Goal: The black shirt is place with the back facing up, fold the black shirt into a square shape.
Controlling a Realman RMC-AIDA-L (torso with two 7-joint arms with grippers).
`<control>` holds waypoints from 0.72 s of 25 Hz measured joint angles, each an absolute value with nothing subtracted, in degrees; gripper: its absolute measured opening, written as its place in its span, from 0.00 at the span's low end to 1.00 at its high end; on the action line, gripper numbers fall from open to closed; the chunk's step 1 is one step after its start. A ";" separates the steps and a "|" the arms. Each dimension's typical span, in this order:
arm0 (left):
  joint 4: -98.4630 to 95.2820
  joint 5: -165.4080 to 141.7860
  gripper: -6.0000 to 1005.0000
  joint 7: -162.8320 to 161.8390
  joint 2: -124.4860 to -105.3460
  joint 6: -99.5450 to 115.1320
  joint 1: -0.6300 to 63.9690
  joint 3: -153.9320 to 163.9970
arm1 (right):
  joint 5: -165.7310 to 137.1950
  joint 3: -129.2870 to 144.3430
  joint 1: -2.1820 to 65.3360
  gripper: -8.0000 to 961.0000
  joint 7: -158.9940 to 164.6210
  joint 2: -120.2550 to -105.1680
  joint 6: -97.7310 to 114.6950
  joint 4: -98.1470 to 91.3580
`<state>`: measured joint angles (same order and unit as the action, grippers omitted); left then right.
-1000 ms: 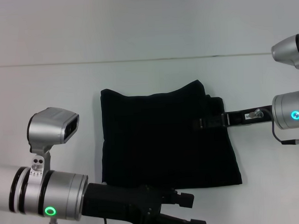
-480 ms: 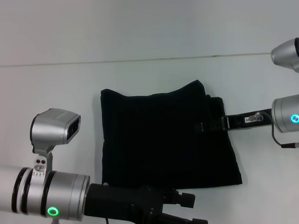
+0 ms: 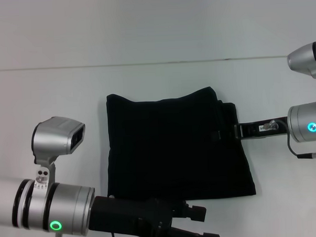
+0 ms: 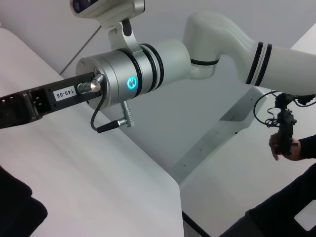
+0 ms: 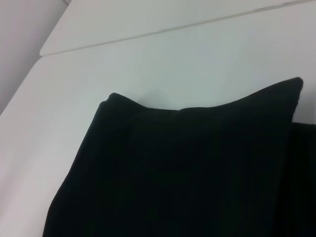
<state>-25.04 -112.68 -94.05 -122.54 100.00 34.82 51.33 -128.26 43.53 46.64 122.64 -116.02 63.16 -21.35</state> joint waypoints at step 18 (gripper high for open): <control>-25.05 -112.30 0.95 -94.84 -122.61 99.53 34.72 51.33 | -124.52 42.80 43.77 0.06 120.25 -115.09 68.84 -24.91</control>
<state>-25.05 -112.30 -94.84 -122.61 99.53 34.72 51.33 -124.52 42.80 43.77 120.25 -115.09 68.84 -24.91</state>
